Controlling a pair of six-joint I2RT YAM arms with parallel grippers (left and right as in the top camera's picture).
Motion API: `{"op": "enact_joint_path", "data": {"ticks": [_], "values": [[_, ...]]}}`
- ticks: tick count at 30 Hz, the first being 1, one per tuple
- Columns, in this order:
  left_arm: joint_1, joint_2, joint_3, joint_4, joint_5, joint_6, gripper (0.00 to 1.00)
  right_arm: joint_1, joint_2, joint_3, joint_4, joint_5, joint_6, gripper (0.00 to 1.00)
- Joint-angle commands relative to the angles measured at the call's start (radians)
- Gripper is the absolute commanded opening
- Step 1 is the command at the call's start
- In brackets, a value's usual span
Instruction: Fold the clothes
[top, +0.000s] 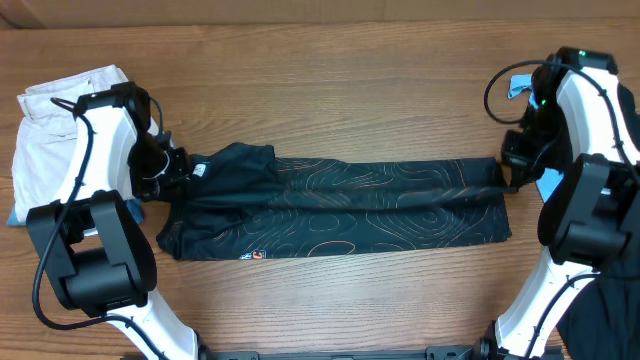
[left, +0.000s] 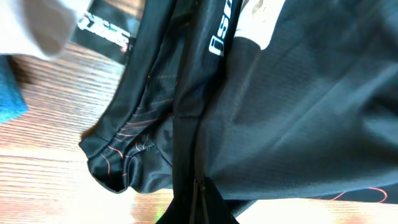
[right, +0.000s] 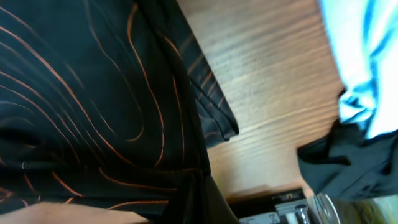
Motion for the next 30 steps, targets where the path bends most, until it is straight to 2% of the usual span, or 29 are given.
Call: {"op": "enact_joint_path", "data": {"ticks": [1,12,25,27,30], "values": [[0.006,-0.026,-0.024,0.006,-0.014,0.019,0.04,-0.002,-0.035,-0.055,0.000,-0.027,0.005,0.04],[0.006,-0.026,-0.033,-0.032,-0.023,0.019,0.04,-0.002,-0.035,-0.177,0.025,-0.035,0.005,0.04],[0.005,-0.026,-0.033,-0.133,-0.063,0.015,0.04,-0.002,-0.035,-0.192,0.024,-0.041,0.005,0.04],[0.005,-0.026,-0.033,-0.134,0.001,0.030,0.04,-0.002,-0.035,-0.192,0.028,-0.041,0.005,0.04],[0.005,-0.026,-0.033,-0.129,0.203,0.160,0.04,-0.002,-0.035,-0.192,0.032,-0.041,0.005,0.04]]}}
